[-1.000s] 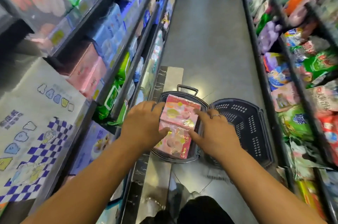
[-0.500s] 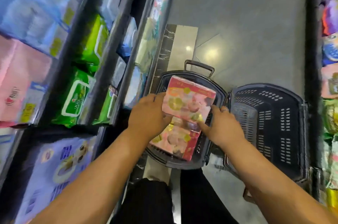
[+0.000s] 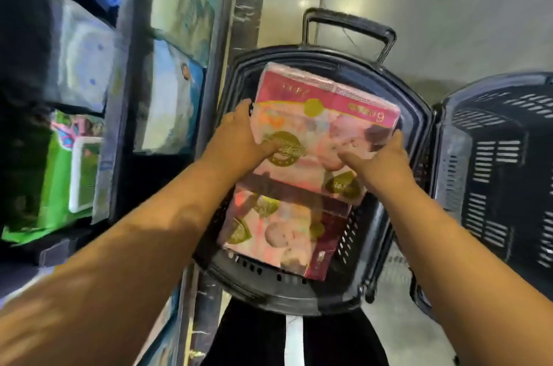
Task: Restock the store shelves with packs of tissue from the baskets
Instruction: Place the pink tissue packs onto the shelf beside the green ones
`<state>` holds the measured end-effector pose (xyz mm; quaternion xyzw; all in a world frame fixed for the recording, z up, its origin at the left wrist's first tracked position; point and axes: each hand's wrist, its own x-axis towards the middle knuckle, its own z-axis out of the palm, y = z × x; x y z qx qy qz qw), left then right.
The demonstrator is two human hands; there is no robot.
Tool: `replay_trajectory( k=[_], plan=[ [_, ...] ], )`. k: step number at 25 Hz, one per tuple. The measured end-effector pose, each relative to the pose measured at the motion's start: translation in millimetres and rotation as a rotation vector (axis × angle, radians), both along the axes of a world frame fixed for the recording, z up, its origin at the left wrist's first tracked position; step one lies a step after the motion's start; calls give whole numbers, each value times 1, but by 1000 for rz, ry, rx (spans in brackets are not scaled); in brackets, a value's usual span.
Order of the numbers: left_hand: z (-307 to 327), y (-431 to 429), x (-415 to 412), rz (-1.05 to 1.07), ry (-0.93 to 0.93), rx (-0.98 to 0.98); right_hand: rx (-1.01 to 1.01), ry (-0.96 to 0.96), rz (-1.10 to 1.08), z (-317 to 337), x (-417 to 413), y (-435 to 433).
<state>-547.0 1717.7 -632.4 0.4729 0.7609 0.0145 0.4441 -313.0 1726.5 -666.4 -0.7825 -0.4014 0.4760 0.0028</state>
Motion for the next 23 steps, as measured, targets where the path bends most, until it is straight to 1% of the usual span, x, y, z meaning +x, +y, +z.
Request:
replay_trajectory(
  k=[1,3,5,8,11,17,23],
  plan=[
    [-19,3,-2,61,-37,-8,22,10,-49,-18,1,-2],
    [-45,7,-3,164,-89,-47,0,24,-108,-37,0,-6],
    [-65,8,-1,243,-159,-53,41,48,-189,-46,3,-9],
    [-77,4,4,348,-236,-4,87,133,-315,-47,4,-11],
    [-68,-1,4,356,-272,5,81,213,-354,-38,4,-16],
    [-36,-19,10,397,-310,-11,62,300,-296,-4,10,-25],
    [-7,-34,19,441,-281,5,107,311,-241,19,19,-34]
  ],
)
